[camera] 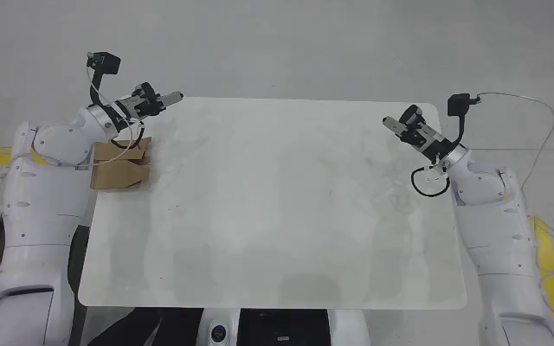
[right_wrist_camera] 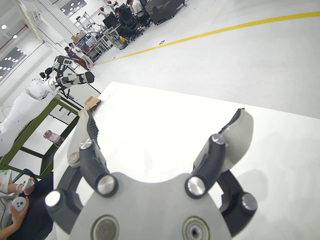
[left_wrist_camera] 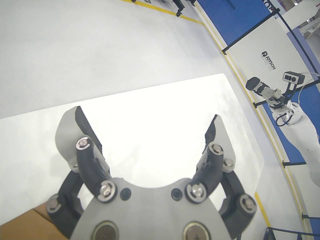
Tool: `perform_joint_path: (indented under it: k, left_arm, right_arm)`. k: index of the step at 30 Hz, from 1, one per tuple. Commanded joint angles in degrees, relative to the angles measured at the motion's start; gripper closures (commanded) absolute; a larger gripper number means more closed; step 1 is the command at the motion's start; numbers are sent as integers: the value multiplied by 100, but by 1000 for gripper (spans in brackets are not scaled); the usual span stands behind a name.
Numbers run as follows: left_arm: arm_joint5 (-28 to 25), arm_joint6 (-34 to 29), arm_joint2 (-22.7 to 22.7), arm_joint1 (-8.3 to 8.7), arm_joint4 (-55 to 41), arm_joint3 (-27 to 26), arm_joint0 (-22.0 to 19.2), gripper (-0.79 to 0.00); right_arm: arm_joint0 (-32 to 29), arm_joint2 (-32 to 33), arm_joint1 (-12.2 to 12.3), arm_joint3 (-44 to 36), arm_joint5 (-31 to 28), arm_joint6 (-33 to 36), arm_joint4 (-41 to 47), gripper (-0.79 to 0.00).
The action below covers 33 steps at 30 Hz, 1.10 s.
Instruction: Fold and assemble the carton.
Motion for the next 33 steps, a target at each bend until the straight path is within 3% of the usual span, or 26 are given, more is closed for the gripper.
perform_joint_path:
  k: [1,12,15,18,25,33]
  left_arm:
    - [0,0,0,0,0,0,0,-784]
    - [0,0,0,0,0,0,0,-785]
    - [347,-299,-29,-5,-467,30,-26,-785]
    - [682,-526,-201,25,-837,202,-194,-785]
    - [916,-840,-773,176,-1302,855,-428,-785]
    - [777,-647,-1331,381,-1210,1544,-496,-785]
  right_arm:
    - [0,0,0,0,0,0,0,-785]
    - [0,0,0,0,0,0,0,-785]
    - [0,0,0,0,0,0,0,-785]
    - [0,0,0,0,0,0,0,-785]
    - [0,0,0,0,0,0,0,-785]
    - [0,0,0,0,0,0,0,-785]
